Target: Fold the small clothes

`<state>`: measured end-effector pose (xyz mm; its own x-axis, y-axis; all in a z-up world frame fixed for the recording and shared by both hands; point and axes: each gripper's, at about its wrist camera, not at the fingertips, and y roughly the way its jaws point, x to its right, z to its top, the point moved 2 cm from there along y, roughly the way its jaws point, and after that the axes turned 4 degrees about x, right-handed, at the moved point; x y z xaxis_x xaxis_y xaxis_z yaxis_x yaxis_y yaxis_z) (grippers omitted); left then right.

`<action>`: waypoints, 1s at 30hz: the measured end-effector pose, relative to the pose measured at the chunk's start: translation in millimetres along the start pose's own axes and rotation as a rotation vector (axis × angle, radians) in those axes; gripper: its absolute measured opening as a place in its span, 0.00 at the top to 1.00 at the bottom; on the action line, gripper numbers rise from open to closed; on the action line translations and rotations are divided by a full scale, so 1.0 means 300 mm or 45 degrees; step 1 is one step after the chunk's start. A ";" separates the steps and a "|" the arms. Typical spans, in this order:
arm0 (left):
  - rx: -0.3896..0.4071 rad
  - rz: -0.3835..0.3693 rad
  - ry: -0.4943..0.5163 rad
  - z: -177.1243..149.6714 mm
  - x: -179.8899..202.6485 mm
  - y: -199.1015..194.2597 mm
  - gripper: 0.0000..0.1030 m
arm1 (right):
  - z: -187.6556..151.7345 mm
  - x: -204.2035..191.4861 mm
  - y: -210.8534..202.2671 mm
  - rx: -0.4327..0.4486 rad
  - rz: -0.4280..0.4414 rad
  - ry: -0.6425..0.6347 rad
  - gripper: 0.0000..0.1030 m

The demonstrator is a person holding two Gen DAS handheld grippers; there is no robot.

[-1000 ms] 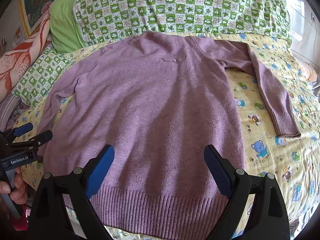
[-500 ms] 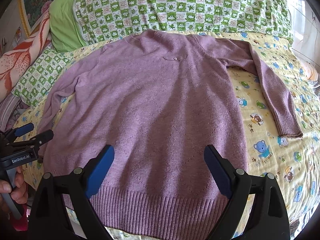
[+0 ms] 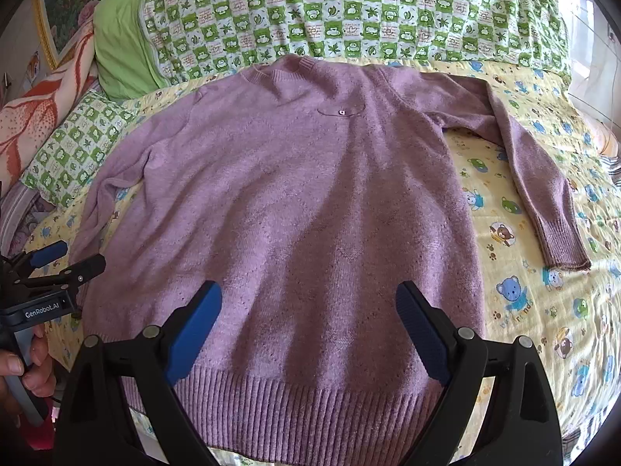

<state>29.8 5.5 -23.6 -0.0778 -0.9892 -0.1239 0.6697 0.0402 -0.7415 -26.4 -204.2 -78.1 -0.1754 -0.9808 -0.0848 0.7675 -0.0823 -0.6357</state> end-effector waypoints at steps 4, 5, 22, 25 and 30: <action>0.021 -0.008 -0.026 0.005 -0.005 0.007 0.06 | 0.004 -0.006 0.007 -0.008 0.003 -0.004 0.11; 0.025 -0.003 -0.025 0.007 -0.006 0.008 0.06 | 0.005 -0.008 0.010 -0.010 0.004 -0.007 0.11; -0.036 0.032 0.003 0.023 0.006 0.050 0.06 | 0.018 -0.002 0.028 -0.033 0.020 -0.005 0.11; -0.032 0.036 -0.009 0.027 0.005 0.057 0.06 | 0.018 -0.002 0.027 -0.034 0.018 -0.005 0.11; -0.030 0.038 -0.014 0.048 0.008 0.079 0.07 | 0.024 0.028 0.032 -0.026 0.009 0.003 0.11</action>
<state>56.1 2.1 -32.1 -0.0494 -0.9891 -0.1390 0.6541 0.0731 -0.7528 -16.1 -214.4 -79.4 -0.1715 -0.9810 -0.0909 0.7558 -0.0719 -0.6508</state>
